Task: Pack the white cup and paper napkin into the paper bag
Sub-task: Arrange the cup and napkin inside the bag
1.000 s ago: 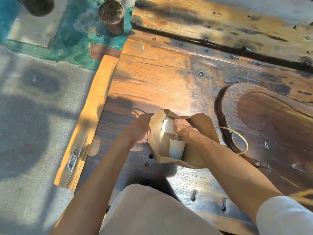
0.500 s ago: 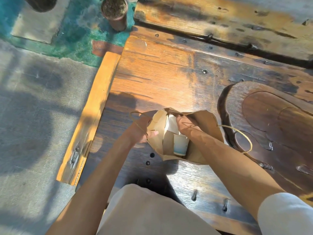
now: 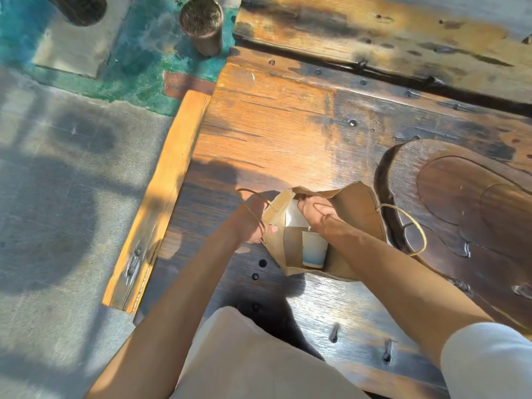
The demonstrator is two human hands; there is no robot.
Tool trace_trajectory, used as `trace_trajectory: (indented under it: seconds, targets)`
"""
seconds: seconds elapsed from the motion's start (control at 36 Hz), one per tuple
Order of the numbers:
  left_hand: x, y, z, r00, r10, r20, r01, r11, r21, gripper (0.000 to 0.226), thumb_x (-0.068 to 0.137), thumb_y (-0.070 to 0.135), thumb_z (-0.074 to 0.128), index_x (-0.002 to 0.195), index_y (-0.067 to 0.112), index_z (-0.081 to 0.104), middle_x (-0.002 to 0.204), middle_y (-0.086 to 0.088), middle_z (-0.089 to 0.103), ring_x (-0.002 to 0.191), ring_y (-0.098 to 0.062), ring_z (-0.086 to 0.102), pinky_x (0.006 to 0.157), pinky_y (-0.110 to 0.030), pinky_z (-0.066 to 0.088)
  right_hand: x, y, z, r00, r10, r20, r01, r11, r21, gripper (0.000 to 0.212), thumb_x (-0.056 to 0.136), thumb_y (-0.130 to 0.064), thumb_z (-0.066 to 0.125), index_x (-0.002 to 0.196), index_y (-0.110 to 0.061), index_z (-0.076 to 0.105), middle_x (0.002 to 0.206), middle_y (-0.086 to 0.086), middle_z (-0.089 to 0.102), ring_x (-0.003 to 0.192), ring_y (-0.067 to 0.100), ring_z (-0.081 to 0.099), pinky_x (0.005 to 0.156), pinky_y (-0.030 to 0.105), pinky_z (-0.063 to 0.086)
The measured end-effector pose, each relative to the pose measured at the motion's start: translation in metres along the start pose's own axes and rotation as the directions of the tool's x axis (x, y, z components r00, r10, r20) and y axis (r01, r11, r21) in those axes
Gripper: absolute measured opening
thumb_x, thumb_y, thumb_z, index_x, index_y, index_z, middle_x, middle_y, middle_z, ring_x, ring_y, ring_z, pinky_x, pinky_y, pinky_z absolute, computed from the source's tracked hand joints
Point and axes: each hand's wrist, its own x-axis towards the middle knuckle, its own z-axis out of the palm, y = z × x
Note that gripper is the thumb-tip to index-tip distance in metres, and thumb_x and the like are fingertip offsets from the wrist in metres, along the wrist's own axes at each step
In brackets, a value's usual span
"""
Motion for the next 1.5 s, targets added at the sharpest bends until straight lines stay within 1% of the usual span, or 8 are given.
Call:
trace_trajectory:
  seconds: [0.28,0.39,0.53,0.67,0.83,1.06,1.39,1.5]
  targets:
    - [0.009,-0.001,0.002,0.981,-0.172,0.093,0.18,0.979,-0.098,0.047,0.095,0.014,0.057,0.138,0.006,0.04,0.129,-0.02,0.06,0.115,-0.035,0.061,0.095,-0.043,0.054,-0.002,-0.002,-0.005,1.0,0.008,-0.016,-0.009,0.993,-0.115,0.028,0.097,-0.014,0.043,0.074,-0.008,0.06,0.071,0.002,0.056,0.069,0.018,0.054,0.054,0.022,0.041]
    - [0.009,0.004,0.005,0.984,-0.176,0.011,0.176,0.981,-0.079,0.037,0.092,0.013,0.063,0.125,-0.002,0.053,0.119,-0.026,0.065,0.108,-0.038,0.065,0.093,-0.05,0.055,-0.006,0.0,-0.007,0.997,-0.076,0.007,0.074,0.954,-0.292,0.026,0.092,-0.014,0.047,0.068,-0.012,0.056,0.078,0.004,0.06,0.07,0.017,0.057,0.05,0.021,0.04]
    - [0.01,0.009,0.009,0.988,-0.145,-0.056,0.144,0.989,-0.022,0.024,0.091,0.011,0.064,0.111,0.002,0.054,0.093,-0.016,0.067,0.079,-0.029,0.066,0.065,-0.036,0.058,-0.02,-0.006,-0.01,0.962,-0.263,0.07,0.264,0.841,-0.472,0.026,0.096,-0.003,0.046,0.116,0.0,0.062,0.121,0.024,0.061,0.106,0.038,0.058,0.086,0.038,0.045]
    - [0.017,0.006,0.01,0.979,-0.176,-0.108,0.17,0.984,-0.061,0.027,0.091,0.01,0.064,0.112,0.001,0.05,0.088,-0.01,0.063,0.069,-0.019,0.059,0.058,-0.03,0.055,-0.033,-0.009,-0.025,0.955,-0.292,0.059,0.261,0.726,-0.636,0.034,0.08,0.01,0.053,0.103,-0.011,0.066,0.107,0.009,0.067,0.099,0.03,0.065,0.077,0.031,0.049]
    - [0.019,-0.001,0.01,0.972,-0.202,-0.119,0.187,0.974,-0.129,0.043,0.092,0.014,0.063,0.123,-0.006,0.043,0.082,-0.007,0.056,0.069,-0.018,0.059,0.073,-0.033,0.06,-0.023,0.017,-0.036,0.988,-0.133,0.082,0.151,0.952,-0.268,0.027,0.086,-0.012,0.071,0.112,-0.005,0.068,0.118,0.01,0.066,0.101,0.019,0.062,0.076,0.023,0.044]
    - [0.018,-0.004,0.012,0.979,-0.175,-0.102,0.164,0.981,-0.105,0.049,0.093,0.021,0.062,0.13,-0.003,0.042,0.113,-0.014,0.062,0.09,-0.027,0.068,0.076,-0.03,0.061,-0.025,0.046,-0.037,0.97,-0.049,0.239,0.135,0.923,-0.361,0.041,0.082,-0.019,0.079,0.117,-0.006,0.061,0.124,0.01,0.055,0.115,0.023,0.054,0.095,0.031,0.044]
    - [0.019,-0.005,0.016,0.989,-0.117,-0.091,0.106,0.987,-0.124,0.038,0.088,0.019,0.067,0.122,0.006,0.055,0.113,-0.017,0.068,0.101,-0.032,0.066,0.087,-0.041,0.057,-0.019,0.04,-0.037,0.951,-0.113,0.288,0.203,0.931,-0.304,0.029,0.078,-0.013,0.083,0.1,0.002,0.071,0.086,0.006,0.065,0.076,0.015,0.057,0.051,0.01,0.04]
    - [0.019,-0.007,0.021,0.987,-0.14,-0.077,0.122,0.972,-0.199,0.044,0.085,0.02,0.071,0.123,0.007,0.055,0.111,-0.018,0.068,0.095,-0.031,0.067,0.078,-0.042,0.06,-0.023,0.041,-0.041,0.933,-0.178,0.313,0.269,0.921,-0.28,0.02,0.08,-0.012,0.08,0.096,-0.001,0.074,0.086,0.007,0.067,0.07,0.016,0.059,0.059,0.016,0.047]
